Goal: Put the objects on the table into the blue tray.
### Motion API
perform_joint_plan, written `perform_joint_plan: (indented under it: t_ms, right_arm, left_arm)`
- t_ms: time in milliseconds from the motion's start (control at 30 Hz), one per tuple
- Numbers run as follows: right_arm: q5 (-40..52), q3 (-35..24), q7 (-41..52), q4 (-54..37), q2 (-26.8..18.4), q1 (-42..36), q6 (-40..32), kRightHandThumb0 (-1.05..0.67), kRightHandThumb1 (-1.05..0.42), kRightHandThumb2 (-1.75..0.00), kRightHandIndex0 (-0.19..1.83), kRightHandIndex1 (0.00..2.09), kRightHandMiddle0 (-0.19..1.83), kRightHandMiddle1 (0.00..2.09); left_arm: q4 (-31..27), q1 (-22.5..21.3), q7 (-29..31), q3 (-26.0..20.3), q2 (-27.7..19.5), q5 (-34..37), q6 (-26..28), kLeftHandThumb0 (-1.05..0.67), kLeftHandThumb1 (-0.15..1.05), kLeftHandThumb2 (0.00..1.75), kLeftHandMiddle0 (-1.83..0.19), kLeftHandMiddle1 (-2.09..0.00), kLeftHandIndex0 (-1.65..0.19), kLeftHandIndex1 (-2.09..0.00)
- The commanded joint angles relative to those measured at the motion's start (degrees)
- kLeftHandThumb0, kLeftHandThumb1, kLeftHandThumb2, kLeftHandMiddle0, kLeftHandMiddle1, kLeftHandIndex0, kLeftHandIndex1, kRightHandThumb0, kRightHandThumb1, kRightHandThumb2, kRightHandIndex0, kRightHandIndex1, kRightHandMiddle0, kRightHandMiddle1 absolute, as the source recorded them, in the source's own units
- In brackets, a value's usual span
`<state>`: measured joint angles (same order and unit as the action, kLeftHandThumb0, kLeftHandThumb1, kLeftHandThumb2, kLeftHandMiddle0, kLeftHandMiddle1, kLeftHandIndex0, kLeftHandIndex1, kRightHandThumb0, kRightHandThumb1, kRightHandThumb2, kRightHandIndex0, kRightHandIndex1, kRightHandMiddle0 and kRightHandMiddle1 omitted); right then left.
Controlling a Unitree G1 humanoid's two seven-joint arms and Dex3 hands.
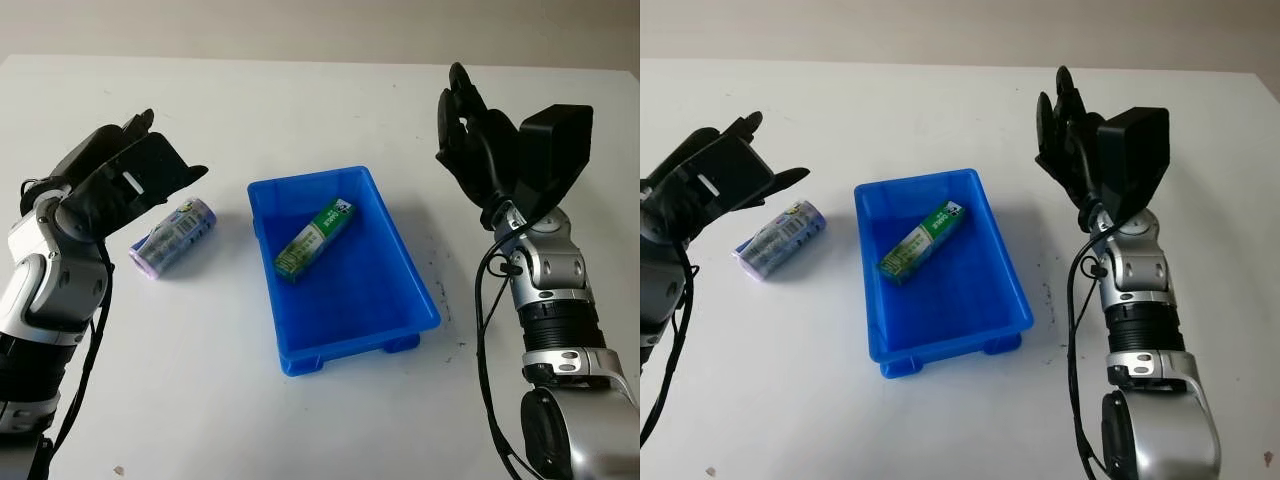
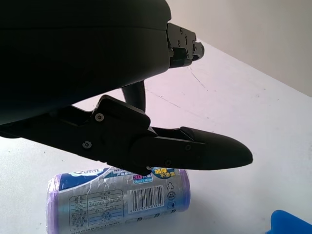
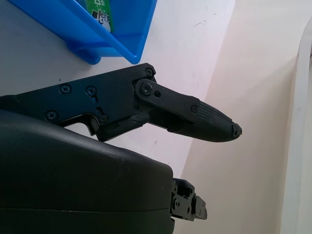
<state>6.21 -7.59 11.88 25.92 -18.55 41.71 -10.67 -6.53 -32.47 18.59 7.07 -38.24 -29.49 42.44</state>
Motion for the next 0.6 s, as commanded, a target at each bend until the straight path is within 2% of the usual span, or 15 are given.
perform_joint_plan:
  t_ms: [0, 33, 67, 100, 133, 200, 267, 300, 333, 367, 400, 433, 467, 500, 567]
  right_arm:
    - [0.1, -0.3, -0.2, 0.3, 0.3, 1.4, 0.5, -0.68, -1.05, -0.74, -0.19, 0.0, -0.19, 0.0]
    - [0.2, -0.4, 0.0, 0.5, 0.2, 1.5, 0.6, -0.68, -1.05, -0.75, -0.19, 0.0, -0.19, 0.0]
    - [0.3, -0.4, 0.1, 0.6, 0.2, 1.6, 0.7, -0.68, -1.05, -0.75, -0.19, 0.0, -0.19, 0.0]
    - [0.4, -0.4, 0.4, 0.9, 0.2, 1.7, 1.0, -0.68, -1.05, -0.75, -0.19, 0.0, -0.19, 0.0]
    - [0.6, -0.5, 0.5, 1.1, 0.2, 1.8, 1.3, -0.68, -1.05, -0.75, -0.19, 0.0, -0.19, 0.0]
    - [0.8, -0.7, 0.8, 1.5, 0.3, 2.1, 1.4, -0.69, -1.05, -0.75, -0.19, 0.0, -0.19, 0.0]
    - [1.0, -0.6, 1.5, 1.9, 0.2, 2.2, 1.9, -0.69, -1.05, -0.75, -0.19, 0.0, -0.19, 0.0]
    - [1.1, -0.6, 1.8, 2.2, 0.1, 2.3, 2.1, -0.69, -1.05, -0.75, -0.19, 0.0, -0.19, 0.0]
    - [1.2, -0.5, 2.0, 2.3, 0.1, 2.4, 2.2, -0.69, -1.05, -0.75, -0.19, 0.0, -0.19, 0.0]
    - [1.2, -0.5, 2.1, 2.4, 0.1, 2.5, 2.2, -0.68, -1.05, -0.76, -0.19, 0.0, -0.19, 0.0]
    - [1.1, -0.5, 2.1, 2.3, 0.1, 2.5, 2.3, -0.68, -1.05, -0.76, -0.19, 0.0, -0.19, 0.0]
    - [1.1, -0.4, 2.1, 2.4, 0.2, 2.5, 2.4, -0.67, -1.05, -0.76, -0.19, 0.0, -0.19, 0.0]
    - [1.1, -0.4, 2.2, 2.6, 0.1, 2.6, 2.6, -0.67, -1.05, -0.76, -0.19, 0.0, -0.19, 0.0]
    - [1.2, -0.5, 2.3, 2.7, 0.2, 2.7, 2.6, -0.67, -1.05, -0.76, -0.19, 0.0, -0.19, 0.0]
    - [1.2, -0.4, 2.7, 2.8, 0.0, 2.7, 2.7, -0.67, -1.05, -0.77, -0.19, 0.0, -0.19, 0.0]
  left_arm:
    - [-2.2, 0.7, 0.2, 0.9, 0.1, -1.4, 0.7, -0.93, 1.05, 0.35, 0.13, -1.57, -0.04, -0.08]
    - [-3.2, 1.0, 0.2, 1.6, -0.1, -2.5, 1.1, -0.92, 1.05, 0.35, 0.1, -1.4, -0.04, -0.07]
    - [-3.8, 1.2, 0.3, 2.0, -0.1, -3.3, 1.3, -0.91, 1.05, 0.34, 0.03, -1.12, -0.04, -0.07]
    - [-4.6, 1.7, -0.1, 2.6, -0.1, -4.5, 1.0, -0.9, 1.05, 0.32, -0.07, -1.06, -0.06, -0.08]
    - [-5.2, 2.2, -0.6, 3.5, -0.1, -6.2, 1.0, -0.88, 1.05, 0.3, -0.12, -1.4, -0.1, -0.09]
    - [-5.7, 3.1, -1.7, 5.0, -0.5, -9.4, -0.4, -0.87, 1.05, 0.3, -0.16, -1.87, -0.16, -0.12]
    - [-6.2, 3.6, -1.3, 6.0, -0.4, -11.9, -0.5, -0.87, 1.05, 0.3, -0.14, -2.04, -0.22, -0.15]
    - [-6.5, 3.8, -1.0, 6.1, -0.1, -12.6, -0.6, -0.86, 1.05, 0.29, -0.24, -2.06, -0.28, -0.23]
    - [-6.6, 4.2, -0.6, 6.4, -0.4, -13.2, -1.5, -0.83, 1.05, 0.29, -0.44, -2.08, -0.2, -0.88]
    - [-6.6, 4.4, -0.3, 6.5, -0.5, -13.7, -2.2, -0.82, 1.05, 0.29, -0.54, -2.09, -0.13, -1.26]
    - [-6.6, 4.6, 0.2, 6.6, -0.4, -14.2, -2.5, -0.82, 1.05, 0.3, -0.6, -2.09, -0.1, -1.46]
    - [-6.5, 4.7, 1.0, 6.8, -0.3, -14.7, -2.3, -0.82, 1.05, 0.28, -0.63, -2.09, -0.09, -1.34]
    - [-6.5, 4.8, 1.5, 6.9, 0.1, -15.3, -1.9, -0.82, 1.05, 0.28, -0.54, -2.09, -0.09, -1.24]
    - [-6.5, 4.8, 2.1, 7.1, 0.4, -16.1, -1.3, -0.82, 1.05, 0.26, -0.45, -2.09, -0.11, -1.25]
    - [-6.3, 4.3, 4.5, 8.4, 0.6, -18.8, 1.1, -0.84, 1.05, 0.25, -0.08, -2.06, 0.01, -1.11]
